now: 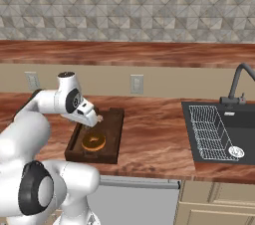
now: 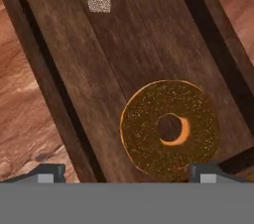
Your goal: Move the dessert items from the plate to the tray.
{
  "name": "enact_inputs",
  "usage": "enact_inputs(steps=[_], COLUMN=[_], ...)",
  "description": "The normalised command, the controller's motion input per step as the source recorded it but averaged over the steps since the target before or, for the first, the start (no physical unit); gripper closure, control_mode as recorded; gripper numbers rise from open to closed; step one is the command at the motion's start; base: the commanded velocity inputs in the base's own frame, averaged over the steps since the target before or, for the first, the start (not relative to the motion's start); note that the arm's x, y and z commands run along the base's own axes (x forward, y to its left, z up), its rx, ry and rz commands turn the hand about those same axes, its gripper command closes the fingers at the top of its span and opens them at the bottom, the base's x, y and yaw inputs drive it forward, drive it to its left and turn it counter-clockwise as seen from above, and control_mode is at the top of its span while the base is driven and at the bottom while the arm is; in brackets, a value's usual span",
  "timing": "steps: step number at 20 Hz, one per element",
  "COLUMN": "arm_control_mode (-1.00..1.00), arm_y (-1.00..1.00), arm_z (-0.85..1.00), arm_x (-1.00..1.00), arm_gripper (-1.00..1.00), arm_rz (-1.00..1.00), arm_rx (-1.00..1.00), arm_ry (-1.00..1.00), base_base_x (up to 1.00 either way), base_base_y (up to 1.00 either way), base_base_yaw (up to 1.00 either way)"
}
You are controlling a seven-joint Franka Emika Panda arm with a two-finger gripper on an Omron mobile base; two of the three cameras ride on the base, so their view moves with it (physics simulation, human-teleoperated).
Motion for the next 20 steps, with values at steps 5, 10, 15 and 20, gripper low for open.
enact_inputs(steps=[5,10,15,20], arm_control_mode=[-1.0,-1.0,-1.0,-1.0], arm_y=[0.04,0.0,-0.03,-0.38], arm_z=[1.0,1.0,0.88,0.04], arm_x=[-0.82,-0.99,-0.78,-0.2], arm_gripper=[-1.0,-1.0,-1.0,-1.0], arm_rz=[0.01,0.02,0.06,0.05], arm_rx=[0.0,0.0,0.0,0.0], arm_ry=[-0.16,-0.18,-0.19,0.0], base_base_x=[0.0,0.0,0.0,0.0], base_base_y=[0.0,0.0,0.0,0.0], base_base_yaw=[0.0,0.0,0.0,0.0])
